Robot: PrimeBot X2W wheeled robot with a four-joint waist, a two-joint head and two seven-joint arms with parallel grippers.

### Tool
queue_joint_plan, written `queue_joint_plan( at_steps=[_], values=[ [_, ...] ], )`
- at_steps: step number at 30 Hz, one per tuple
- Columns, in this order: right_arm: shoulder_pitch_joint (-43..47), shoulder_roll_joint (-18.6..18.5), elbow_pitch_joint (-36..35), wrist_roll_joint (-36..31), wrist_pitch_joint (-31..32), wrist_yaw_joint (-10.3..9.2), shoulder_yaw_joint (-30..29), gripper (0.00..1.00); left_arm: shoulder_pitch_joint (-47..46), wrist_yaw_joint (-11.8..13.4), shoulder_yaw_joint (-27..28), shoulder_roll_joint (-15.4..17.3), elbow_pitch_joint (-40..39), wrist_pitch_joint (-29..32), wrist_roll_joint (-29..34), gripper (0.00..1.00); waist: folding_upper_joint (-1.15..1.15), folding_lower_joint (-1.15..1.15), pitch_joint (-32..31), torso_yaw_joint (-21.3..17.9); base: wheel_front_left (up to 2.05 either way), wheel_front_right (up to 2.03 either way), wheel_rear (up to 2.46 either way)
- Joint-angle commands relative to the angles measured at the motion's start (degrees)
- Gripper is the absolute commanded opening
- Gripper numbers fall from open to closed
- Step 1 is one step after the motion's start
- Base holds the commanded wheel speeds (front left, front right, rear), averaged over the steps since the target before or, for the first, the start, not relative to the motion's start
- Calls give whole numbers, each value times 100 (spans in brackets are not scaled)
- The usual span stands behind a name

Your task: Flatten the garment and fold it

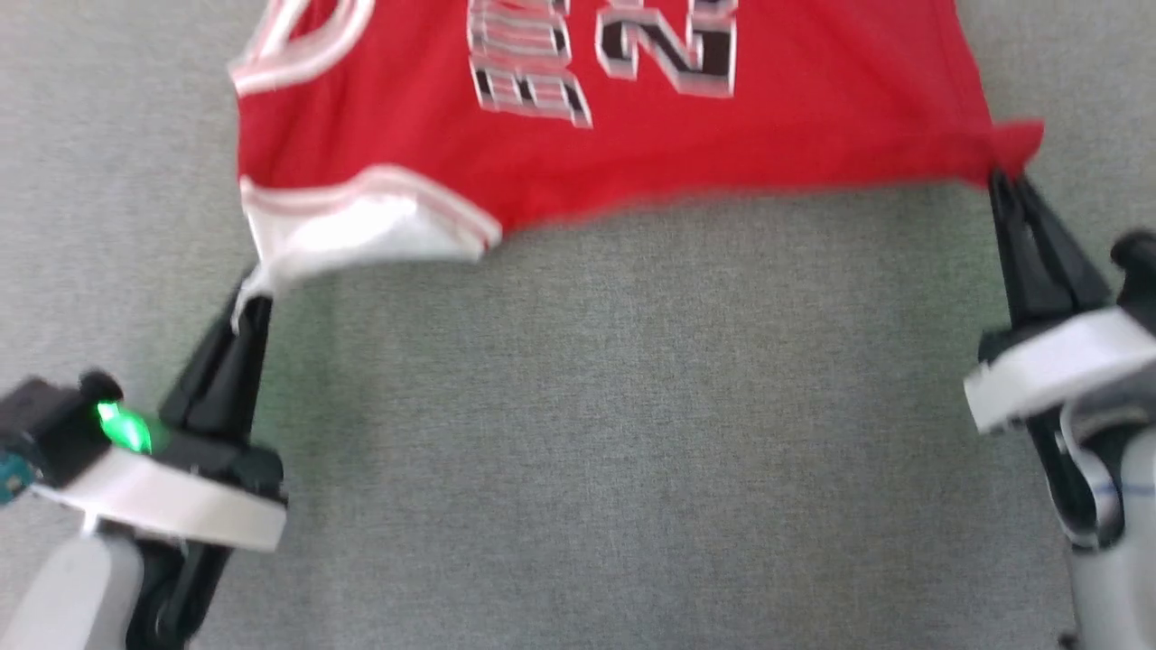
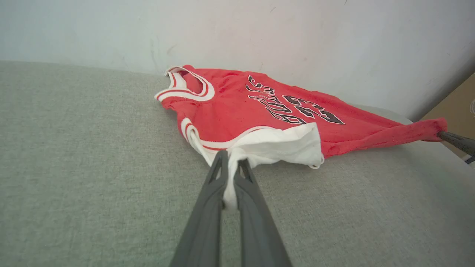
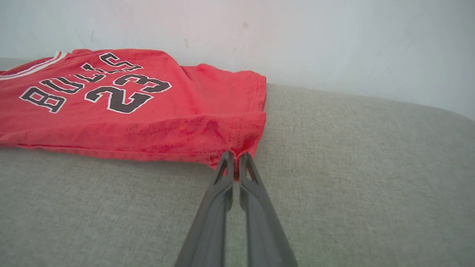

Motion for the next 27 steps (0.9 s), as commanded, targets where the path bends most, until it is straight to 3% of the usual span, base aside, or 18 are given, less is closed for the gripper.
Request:
queue_joint_plan(
  at_steps=[1,12,27],
  values=[
    [167,-50,-78,89,63,-5,-55,0,175,-24,14,43,-23,66,-83,0,0,1,-304,109,0,0,0],
    [1700,65,-605,820,879,-5,-436,0,1663,228,-111,137,-279,930,-802,0,0,1,-1212,249,0,0,0],
    [3324,-359,-955,1791,2271,-5,-483,0,3122,779,-247,378,-811,1924,-1381,0,0,1,-2012,236,0,0,0]
  ],
)
